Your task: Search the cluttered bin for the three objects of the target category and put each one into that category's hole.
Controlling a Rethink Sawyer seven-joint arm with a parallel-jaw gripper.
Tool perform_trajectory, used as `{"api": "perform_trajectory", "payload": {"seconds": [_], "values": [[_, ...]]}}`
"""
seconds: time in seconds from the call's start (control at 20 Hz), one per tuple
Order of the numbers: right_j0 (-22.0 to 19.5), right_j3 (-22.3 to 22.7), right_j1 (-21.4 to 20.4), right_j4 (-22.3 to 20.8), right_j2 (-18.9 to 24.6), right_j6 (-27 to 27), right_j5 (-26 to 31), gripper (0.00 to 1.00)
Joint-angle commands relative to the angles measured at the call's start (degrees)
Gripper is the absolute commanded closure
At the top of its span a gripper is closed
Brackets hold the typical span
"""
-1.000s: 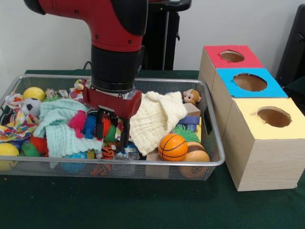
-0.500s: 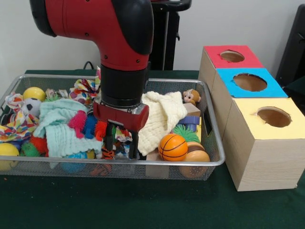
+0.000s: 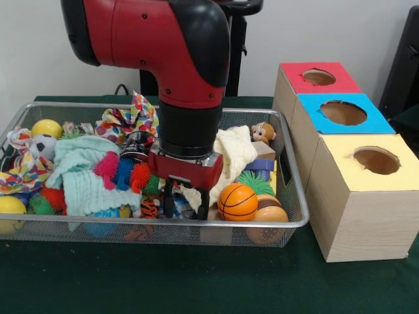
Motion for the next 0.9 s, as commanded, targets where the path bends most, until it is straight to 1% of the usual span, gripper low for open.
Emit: {"api": "perform_trajectory", "payload": {"seconds": [0.05, 0.15, 0.3, 0.4, 0.5, 0.9], "values": [[1.1, 2.0, 4.1, -1.2, 1.5, 4.3, -2.2, 0.00], [1.7, 1.4, 5.2, -1.2, 0.5, 4.8, -2.3, 0.00], [3.7, -0.2, 6.9, -1.5, -2.6, 5.3, -0.6, 0.00], [4.6, -1.5, 8.5, -1.2, -4.1, 5.4, 1.4, 0.00], [5.4, -2.6, 9.6, -1.1, -5.4, 5.7, 2.2, 0.00], [7.0, -3.0, 9.4, 0.2, -7.6, 5.8, 4.2, 0.00]]}}
